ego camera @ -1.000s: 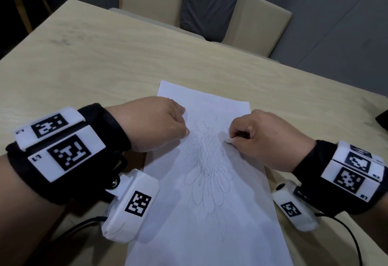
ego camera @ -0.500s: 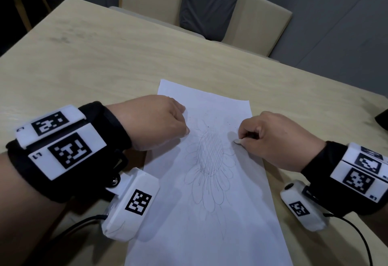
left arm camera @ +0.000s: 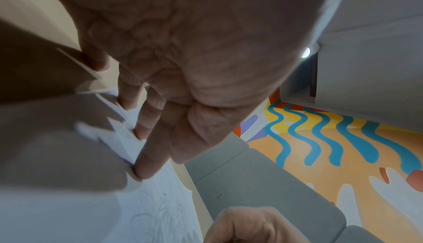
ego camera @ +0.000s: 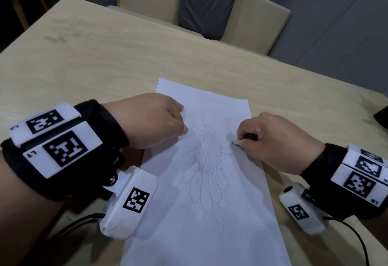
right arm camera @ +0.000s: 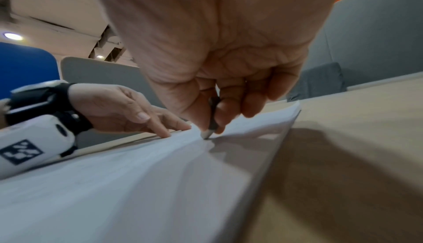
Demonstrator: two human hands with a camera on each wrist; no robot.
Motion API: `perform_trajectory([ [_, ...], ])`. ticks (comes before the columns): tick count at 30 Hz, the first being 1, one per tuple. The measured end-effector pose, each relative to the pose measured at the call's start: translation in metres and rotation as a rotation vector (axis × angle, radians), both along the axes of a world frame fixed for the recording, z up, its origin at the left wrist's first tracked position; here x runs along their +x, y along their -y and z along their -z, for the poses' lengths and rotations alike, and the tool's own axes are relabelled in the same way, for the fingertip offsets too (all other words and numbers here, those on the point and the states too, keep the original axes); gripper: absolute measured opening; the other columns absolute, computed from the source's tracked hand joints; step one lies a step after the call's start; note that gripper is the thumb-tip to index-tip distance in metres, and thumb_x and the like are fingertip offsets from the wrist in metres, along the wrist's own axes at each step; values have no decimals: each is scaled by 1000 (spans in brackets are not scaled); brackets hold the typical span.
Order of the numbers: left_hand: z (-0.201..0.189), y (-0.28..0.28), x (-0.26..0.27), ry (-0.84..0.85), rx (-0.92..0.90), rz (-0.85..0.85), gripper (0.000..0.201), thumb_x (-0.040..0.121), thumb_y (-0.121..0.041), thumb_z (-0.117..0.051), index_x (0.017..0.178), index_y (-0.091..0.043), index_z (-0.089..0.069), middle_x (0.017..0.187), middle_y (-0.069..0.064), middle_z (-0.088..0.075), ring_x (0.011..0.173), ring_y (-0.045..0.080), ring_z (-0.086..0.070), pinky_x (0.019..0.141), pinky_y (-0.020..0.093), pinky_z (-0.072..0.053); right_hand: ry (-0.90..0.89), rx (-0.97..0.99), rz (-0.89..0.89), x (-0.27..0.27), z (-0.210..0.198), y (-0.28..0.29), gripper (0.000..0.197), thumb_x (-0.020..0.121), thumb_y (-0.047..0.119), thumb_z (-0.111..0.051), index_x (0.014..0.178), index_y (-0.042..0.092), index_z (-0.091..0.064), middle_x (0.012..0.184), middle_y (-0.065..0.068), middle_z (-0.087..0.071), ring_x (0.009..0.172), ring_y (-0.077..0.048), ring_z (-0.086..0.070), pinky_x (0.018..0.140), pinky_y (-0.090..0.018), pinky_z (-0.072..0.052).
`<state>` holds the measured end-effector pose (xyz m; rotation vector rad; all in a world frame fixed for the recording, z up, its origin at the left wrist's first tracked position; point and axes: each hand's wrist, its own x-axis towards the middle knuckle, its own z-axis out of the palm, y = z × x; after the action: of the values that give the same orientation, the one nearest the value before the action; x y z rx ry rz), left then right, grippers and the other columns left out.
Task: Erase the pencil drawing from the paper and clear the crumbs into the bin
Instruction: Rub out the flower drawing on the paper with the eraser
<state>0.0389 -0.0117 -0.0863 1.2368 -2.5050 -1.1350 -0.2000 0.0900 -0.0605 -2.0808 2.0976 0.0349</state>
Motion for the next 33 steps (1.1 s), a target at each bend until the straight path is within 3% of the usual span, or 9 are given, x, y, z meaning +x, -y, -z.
perform_trajectory([
  [3, 0, 0, 0, 5, 0, -5, 60, 67, -47, -45, 91, 3, -68, 95, -11, -36, 89, 10, -34, 80, 31, -27, 20, 25, -33, 9, 0, -4, 16, 88, 20, -60, 72, 22, -62, 61, 4, -61, 67, -11, -54, 55, -26, -40],
  [7, 0, 0, -1, 7, 3, -6, 61, 67, -48, -45, 92, 3, -68, 94, -11, -37, 89, 10, -34, 80, 31, -28, 10, -6, 24, 2, -1, -1, 19, 89, 23, -60, 71, 24, -60, 57, 6, -57, 64, -6, -48, 54, -23, -32],
  [11, 1, 1, 0, 3, 5, -13, 60, 68, -48, -46, 93, 2, -68, 94, -11, -36, 89, 10, -34, 81, 31, -28, 35, 20, -23, 15, -2, -6, 16, 87, 22, -59, 72, 21, -62, 64, 0, -63, 67, -15, -56, 60, -31, -44],
  [16, 0, 0, 0, 6, -3, -19, 62, 67, -48, -45, 96, 1, -69, 94, -12, -38, 89, 9, -36, 83, 35, -36, 27, 6, 16, 6, -4, -4, 16, 88, 23, -60, 73, 23, -63, 60, 6, -61, 69, -6, -53, 57, -26, -41],
  [20, 2, 1, -1, 2, -5, -14, 62, 68, -49, -46, 95, 2, -68, 94, -12, -38, 89, 9, -37, 82, 33, -32, 56, -9, -70, 20, 1, -6, 14, 87, 21, -62, 73, 20, -63, 63, 4, -62, 74, -12, -54, 66, -34, -47],
  [24, 1, 1, 0, 9, -5, -13, 62, 67, -49, -46, 94, 2, -68, 94, -13, -37, 90, 9, -36, 84, 35, -36, 62, -8, -14, 10, 0, -3, 16, 89, 25, -63, 73, 22, -63, 62, 4, -62, 72, -9, -54, 60, -27, -43],
  [28, 2, 1, 0, 11, -5, -12, 62, 68, -49, -45, 94, 2, -68, 95, -14, -39, 89, 8, -37, 85, 34, -37, 75, -15, -80, 17, 3, -5, 18, 89, 25, -64, 71, 20, -61, 59, 3, -62, 67, -12, -55, 61, -32, -46],
  [33, 2, 0, -1, 8, -5, -17, 60, 68, -48, -46, 93, 1, -68, 95, -12, -36, 89, 9, -38, 83, 32, -31, 85, -6, -11, 9, 0, -5, 15, 89, 26, -62, 74, 24, -64, 64, 5, -62, 75, -6, -53, 63, -26, -44],
])
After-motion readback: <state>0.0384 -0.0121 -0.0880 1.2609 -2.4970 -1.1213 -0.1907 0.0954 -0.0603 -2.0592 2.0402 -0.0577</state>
